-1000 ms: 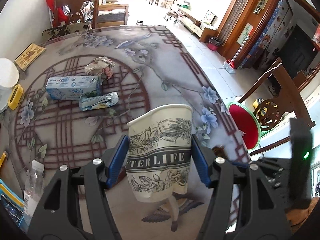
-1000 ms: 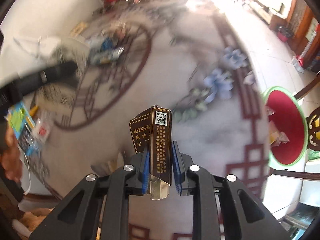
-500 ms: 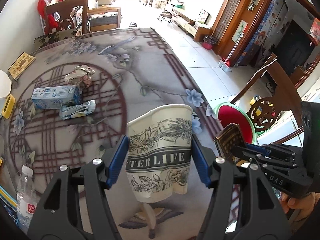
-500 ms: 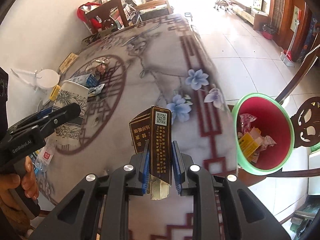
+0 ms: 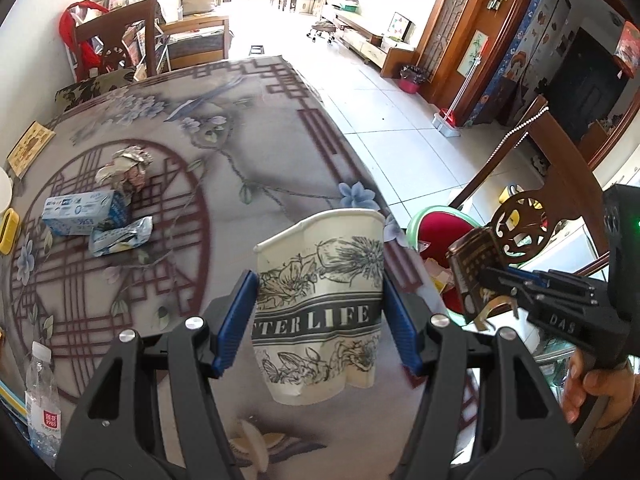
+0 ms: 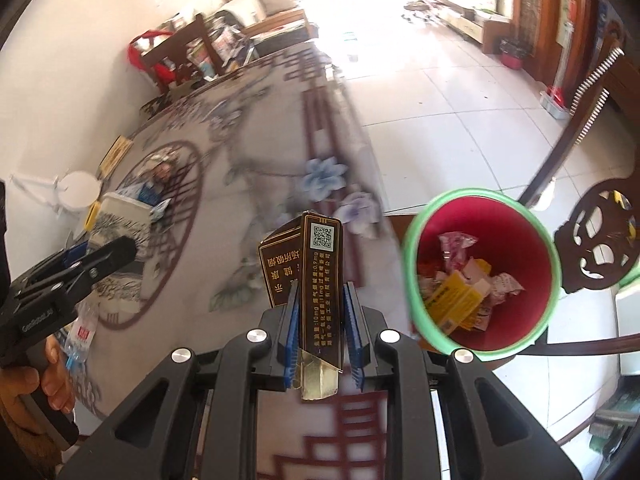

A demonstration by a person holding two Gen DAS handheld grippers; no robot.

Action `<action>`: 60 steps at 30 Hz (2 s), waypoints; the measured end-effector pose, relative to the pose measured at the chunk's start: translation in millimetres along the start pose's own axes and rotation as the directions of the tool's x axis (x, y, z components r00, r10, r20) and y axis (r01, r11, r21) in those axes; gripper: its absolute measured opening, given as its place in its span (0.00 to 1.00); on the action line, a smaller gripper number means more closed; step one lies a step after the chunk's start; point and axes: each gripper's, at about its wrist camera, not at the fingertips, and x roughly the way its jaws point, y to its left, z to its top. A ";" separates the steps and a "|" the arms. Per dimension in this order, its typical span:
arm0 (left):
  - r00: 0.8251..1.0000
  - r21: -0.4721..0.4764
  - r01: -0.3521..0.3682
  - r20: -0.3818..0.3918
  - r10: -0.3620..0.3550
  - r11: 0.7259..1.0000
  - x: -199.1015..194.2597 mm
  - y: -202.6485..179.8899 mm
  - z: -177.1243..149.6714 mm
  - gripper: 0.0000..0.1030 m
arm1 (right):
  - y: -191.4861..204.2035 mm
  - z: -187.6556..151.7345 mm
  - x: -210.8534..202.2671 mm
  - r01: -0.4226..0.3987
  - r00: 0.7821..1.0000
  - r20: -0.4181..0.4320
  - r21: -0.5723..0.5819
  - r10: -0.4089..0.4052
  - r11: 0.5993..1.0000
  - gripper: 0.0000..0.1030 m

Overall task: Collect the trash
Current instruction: 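Open the right tool to drop the cigarette box while the left tool holds the cup, then open the left tool over the red bucket to drop the paper cup, then move both open tools back over the table trash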

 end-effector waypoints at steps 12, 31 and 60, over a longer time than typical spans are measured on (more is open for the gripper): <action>0.998 0.090 0.062 -0.033 -0.059 0.994 36.0 -57.4 31.8 0.59 | -109.5 12.1 -6.7 0.113 0.993 0.010 0.197 -0.117 0.974 0.21; 0.973 0.345 0.233 -0.088 -0.215 0.909 76.7 -176.1 63.1 0.59 | -186.7 2.4 -18.4 0.174 0.980 0.024 0.386 -0.199 0.906 0.57; 0.999 0.139 0.034 0.009 -0.035 0.990 23.8 -42.5 25.8 0.69 | -100.8 -7.6 -18.2 0.140 0.988 0.023 0.266 -0.151 0.954 0.57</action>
